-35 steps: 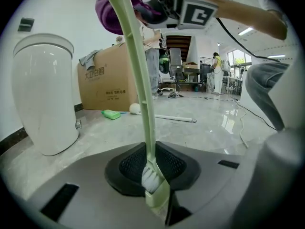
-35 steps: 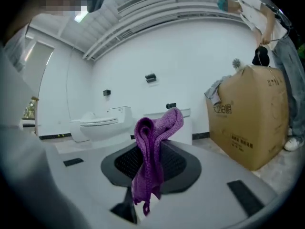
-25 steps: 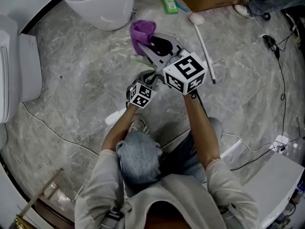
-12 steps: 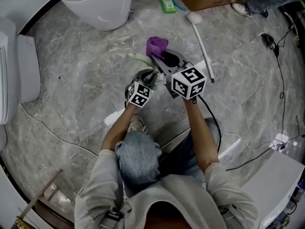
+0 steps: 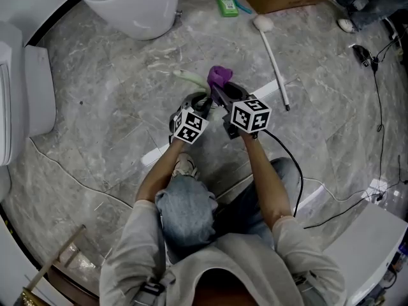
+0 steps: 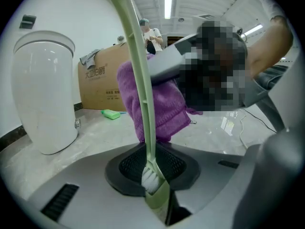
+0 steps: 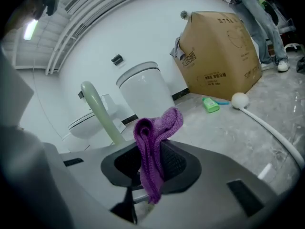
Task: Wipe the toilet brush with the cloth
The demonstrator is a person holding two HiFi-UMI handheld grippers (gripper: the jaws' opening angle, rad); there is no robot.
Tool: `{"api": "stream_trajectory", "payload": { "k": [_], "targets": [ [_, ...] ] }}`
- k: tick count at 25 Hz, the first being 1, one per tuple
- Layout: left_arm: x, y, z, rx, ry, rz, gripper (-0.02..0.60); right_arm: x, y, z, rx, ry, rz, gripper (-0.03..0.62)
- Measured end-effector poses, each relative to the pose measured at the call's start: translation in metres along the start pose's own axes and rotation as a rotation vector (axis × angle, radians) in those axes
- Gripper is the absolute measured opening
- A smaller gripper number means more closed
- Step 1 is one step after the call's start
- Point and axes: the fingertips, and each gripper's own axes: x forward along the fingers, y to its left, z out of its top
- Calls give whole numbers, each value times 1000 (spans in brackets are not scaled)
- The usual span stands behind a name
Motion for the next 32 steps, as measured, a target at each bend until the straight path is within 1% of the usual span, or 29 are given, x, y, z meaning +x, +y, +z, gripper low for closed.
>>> {"api": "stream_trajectory", "payload": {
  "k": [5, 8, 12, 14, 17, 20, 23, 26, 28, 29, 30, 31, 32],
  "targets": [
    [0, 0, -1, -1, 0, 1, 71, 5, -10, -18, 40, 16, -24, 112],
    [0, 0, -3, -4, 4, 6, 71, 5, -13, -20, 36, 18, -36, 112],
    [2, -1, -2, -1, 9, 7, 71, -4, -15, -8, -12, -15, -77, 112],
    [2, -2, 0, -11, 4, 4, 72, -12, -15, 2, -22, -41, -84, 112],
    [-5, -5, 6, -50, -26, 11, 180, -25, -14, 15, -64, -69, -95, 112],
    [-24, 2, 14, -98, -78, 54, 193, -37, -13, 22, -127, -82, -123, 112],
    [-51, 15, 15, -170, -141, 114, 193, -45, -15, 24, -207, -80, -167, 112],
    [-83, 44, 5, -215, -172, 208, 192, -50, -18, 24, -287, -75, -209, 112],
    [-105, 71, 5, -259, -200, 271, 192, -53, -20, 28, -319, -86, -228, 112],
    [-115, 83, 6, -282, -213, 300, 182, -54, -21, 32, -329, -94, -237, 112],
    [-126, 95, 8, -301, -224, 328, 139, -56, -22, 35, -337, -102, -244, 112],
    [-135, 105, 10, -313, -232, 352, 77, -57, -22, 40, -342, -111, -250, 112],
    [-144, 113, 12, -319, -238, 371, 30, -58, -22, 45, -345, -121, -256, 112]
  ]
}}
